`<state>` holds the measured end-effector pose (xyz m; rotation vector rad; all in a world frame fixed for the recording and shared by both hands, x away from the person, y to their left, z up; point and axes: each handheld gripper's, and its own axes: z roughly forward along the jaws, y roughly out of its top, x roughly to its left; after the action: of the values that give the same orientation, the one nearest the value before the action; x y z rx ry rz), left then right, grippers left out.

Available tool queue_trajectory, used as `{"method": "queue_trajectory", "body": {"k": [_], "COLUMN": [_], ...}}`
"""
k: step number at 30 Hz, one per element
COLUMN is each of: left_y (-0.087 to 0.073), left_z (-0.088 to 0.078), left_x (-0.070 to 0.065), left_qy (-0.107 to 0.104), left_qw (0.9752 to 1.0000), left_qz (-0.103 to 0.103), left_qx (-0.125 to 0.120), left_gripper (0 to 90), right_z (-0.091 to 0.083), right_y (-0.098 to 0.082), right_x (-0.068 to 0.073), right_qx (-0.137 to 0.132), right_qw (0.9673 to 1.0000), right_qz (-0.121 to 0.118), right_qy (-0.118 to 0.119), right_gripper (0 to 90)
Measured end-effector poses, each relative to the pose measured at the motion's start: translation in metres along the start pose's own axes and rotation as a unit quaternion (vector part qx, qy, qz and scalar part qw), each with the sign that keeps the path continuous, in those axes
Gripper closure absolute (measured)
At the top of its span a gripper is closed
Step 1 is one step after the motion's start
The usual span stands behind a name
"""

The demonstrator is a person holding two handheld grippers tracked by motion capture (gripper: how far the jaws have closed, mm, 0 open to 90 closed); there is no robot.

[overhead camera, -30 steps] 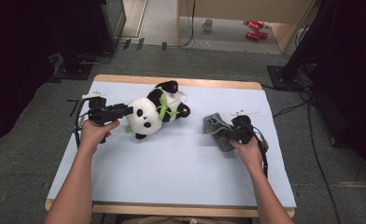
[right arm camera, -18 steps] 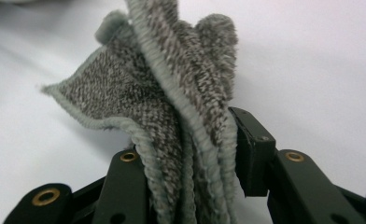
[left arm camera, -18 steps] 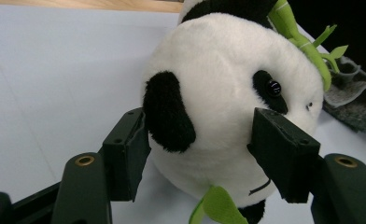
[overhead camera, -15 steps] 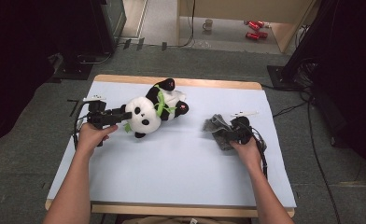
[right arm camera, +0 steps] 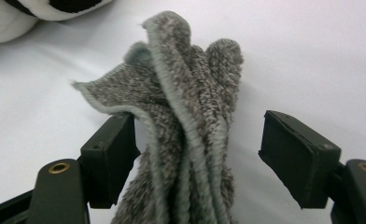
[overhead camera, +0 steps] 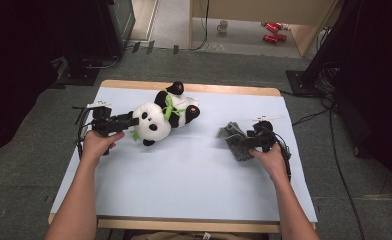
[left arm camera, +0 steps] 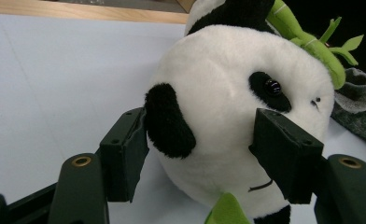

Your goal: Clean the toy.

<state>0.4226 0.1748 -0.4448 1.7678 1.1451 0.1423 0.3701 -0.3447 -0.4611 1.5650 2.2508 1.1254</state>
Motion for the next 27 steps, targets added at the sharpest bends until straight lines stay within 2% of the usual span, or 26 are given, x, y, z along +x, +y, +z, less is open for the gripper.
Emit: {"method": "queue_trajectory", "body": {"k": [2, 5, 7, 13, 18, 20, 22, 27], "left_y": [0.0, 0.001, 0.001, 0.0, -0.005, -0.009, -0.011, -0.018], "left_z": [-0.001, -0.005, -0.007, -0.014, -0.016, -0.017, -0.019, -0.025], "left_x": [0.0, -0.001, -0.001, -0.002, -0.002, -0.003, -0.004, -0.001], "left_qy": [0.005, 0.013, 0.023, 0.032, 0.038, 0.041, 0.042, 0.051], "left_qw": [1.0, 0.9999, 0.9996, 0.9991, 0.9983, 0.9976, 0.9971, 0.9968], "left_qz": [0.0, 0.009, 0.016, 0.027, 0.039, 0.048, 0.055, 0.052], "left_qx": [0.002, 0.003, 0.004, 0.007, 0.022, 0.028, 0.033, 0.034], "left_gripper": [35.7, 35.8, 35.8, 35.7, 35.7, 35.6, 35.6, 35.3], "right_z": [-0.004, -0.011, -0.016, -0.033, -0.044, -0.048, -0.052, -0.058], "right_y": [0.001, 0.003, 0.004, 0.005, 0.004, 0.003, 0.002, -0.001], "right_x": [0.002, 0.007, 0.01, 0.012, 0.004, -0.002, -0.009, -0.027], "right_qx": [0.0, -0.006, -0.01, -0.018, -0.015, -0.017, -0.022, -0.034], "right_qw": [0.9999, 0.9989, 0.9982, 0.9975, 0.996, 0.996, 0.9968, 0.997], "right_qz": [-0.012, -0.045, -0.057, -0.068, -0.086, -0.085, -0.073, -0.057], "right_qy": [-0.001, -0.015, -0.017, -0.007, -0.017, -0.021, -0.025, -0.04], "right_gripper": [27.0, 29.1, 29.1, 28.9, 29.3, 30.4, 31.1, 33.3]}}
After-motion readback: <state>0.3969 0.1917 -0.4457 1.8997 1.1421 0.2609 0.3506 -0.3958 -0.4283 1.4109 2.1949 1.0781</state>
